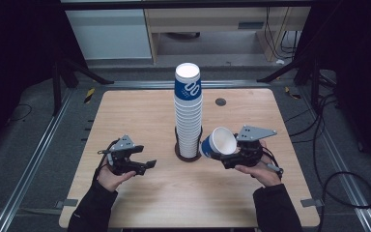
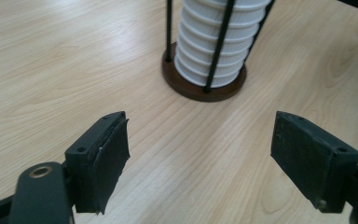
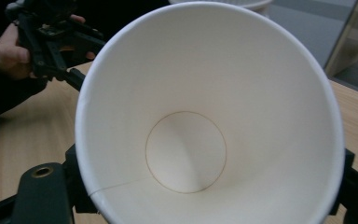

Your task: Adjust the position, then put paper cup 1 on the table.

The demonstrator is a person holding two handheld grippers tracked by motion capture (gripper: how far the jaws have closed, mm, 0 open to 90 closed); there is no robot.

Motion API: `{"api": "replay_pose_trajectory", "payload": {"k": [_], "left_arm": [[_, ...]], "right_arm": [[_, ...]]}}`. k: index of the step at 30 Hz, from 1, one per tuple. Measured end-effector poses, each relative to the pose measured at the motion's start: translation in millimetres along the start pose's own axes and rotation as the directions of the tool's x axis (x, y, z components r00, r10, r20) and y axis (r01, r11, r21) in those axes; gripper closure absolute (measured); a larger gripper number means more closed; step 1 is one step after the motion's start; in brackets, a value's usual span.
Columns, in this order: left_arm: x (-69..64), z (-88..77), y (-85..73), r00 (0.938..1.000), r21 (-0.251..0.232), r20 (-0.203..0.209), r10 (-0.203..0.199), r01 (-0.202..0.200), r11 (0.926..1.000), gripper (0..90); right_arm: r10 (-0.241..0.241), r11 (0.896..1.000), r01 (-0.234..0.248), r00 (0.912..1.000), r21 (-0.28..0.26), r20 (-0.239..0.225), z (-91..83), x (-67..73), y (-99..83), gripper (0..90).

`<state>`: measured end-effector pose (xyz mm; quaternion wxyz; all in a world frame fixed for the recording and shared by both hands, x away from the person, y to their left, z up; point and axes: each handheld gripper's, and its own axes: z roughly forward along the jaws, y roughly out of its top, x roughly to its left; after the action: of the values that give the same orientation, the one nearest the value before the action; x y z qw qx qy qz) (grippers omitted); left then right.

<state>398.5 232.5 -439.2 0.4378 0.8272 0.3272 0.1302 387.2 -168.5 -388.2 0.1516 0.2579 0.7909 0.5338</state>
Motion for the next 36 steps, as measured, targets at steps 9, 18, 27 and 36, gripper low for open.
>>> {"api": "replay_pose_trajectory", "payload": {"k": [9, 18, 27, 36], "left_arm": [[9.0, -4.2, -3.4, 0.9980, 0.013, -0.058, -0.026, 0.027, 0.9996, 18.5], [17.8, -5.4, -8.5, 0.9947, 0.024, -0.089, -0.053, 0.055, 0.9982, 18.4], [27.7, -7.9, -12.1, 0.9911, 0.016, -0.106, -0.080, 0.082, 0.9965, 18.5], [32.2, -8.4, -14.0, 0.9874, 0.019, -0.127, -0.094, 0.097, 0.9951, 20.3]], "right_arm": [[0.059, 0.997, -0.068, 0.9813, 0.041, 0.183, -5.2, -18.3, -4.9, 20.6], [0.095, 0.990, -0.125, 0.9383, 0.072, 0.333, -13.6, -38.5, -11.3, 20.7], [0.132, 0.976, -0.196, 0.8813, 0.096, 0.454, -24.7, -59.1, -20.8, 20.6], [0.139, 0.951, -0.269, 0.8141, 0.154, 0.564, -30.6, -79.2, -34.1, 20.6]]}}
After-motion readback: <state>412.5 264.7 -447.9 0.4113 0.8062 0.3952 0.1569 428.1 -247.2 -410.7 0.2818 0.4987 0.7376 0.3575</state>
